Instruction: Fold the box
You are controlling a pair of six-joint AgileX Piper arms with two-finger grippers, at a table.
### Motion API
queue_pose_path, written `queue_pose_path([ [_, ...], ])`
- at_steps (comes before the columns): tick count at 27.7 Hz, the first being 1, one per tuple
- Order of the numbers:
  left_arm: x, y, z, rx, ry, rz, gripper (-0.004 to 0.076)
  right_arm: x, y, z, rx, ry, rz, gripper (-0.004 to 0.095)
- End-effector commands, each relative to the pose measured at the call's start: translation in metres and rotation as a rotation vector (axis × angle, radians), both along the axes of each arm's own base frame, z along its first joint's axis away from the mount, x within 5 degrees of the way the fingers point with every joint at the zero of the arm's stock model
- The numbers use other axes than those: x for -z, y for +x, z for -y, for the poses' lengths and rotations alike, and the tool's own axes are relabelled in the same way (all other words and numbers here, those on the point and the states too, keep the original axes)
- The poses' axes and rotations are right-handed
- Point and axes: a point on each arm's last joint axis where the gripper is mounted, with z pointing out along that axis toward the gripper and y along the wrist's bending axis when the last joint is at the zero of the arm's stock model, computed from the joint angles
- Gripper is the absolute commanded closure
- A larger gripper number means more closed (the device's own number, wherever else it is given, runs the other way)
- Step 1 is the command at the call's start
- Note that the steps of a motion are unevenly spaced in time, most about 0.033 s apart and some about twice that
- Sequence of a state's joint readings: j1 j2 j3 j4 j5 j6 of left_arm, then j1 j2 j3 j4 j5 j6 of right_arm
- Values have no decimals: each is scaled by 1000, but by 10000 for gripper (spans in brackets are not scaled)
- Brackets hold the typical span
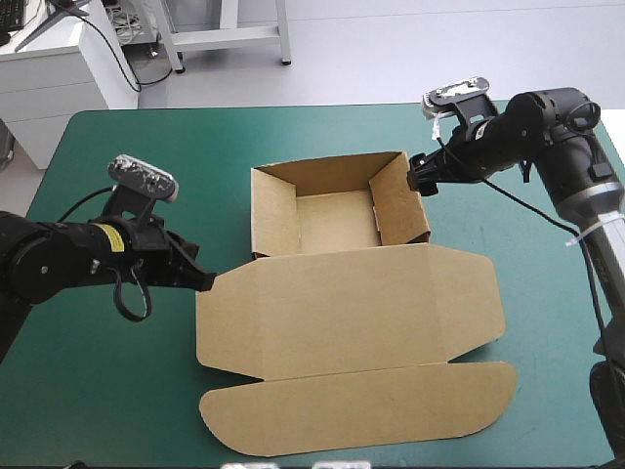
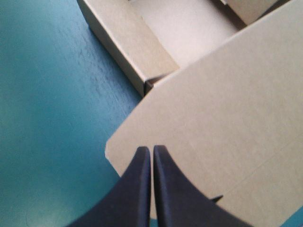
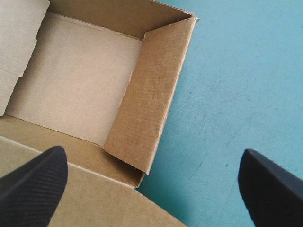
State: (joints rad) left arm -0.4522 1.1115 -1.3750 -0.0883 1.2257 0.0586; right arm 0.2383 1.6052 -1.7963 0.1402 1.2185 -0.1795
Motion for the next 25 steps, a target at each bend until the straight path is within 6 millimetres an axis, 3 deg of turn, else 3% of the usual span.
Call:
queue_pose_path([
  [1, 3, -15, -6, 17, 0, -9, 732, -14, -1, 0, -4, 22, 71, 30],
  [4, 24, -23, -8, 28, 11, -56, 732, 0, 11, -3, 0, 17, 41, 30],
  [11, 84, -46, -14, 27, -27, -126, 732, 60, 61, -18, 14, 42, -76, 30],
  [18, 109, -63, -18, 28, -77, -167, 732, 101, 85, -25, 19, 47, -153, 44],
  [21, 111, -70, -21, 29, -82, -156, 732, 114, 90, -27, 21, 40, -180, 162],
  [23, 109, -73, -23, 31, -89, -139, 732, 121, 94, -27, 22, 38, -190, 300],
  [25, 106, -77, -24, 31, -97, -117, 732, 122, 95, -28, 26, 41, -184, 511],
])
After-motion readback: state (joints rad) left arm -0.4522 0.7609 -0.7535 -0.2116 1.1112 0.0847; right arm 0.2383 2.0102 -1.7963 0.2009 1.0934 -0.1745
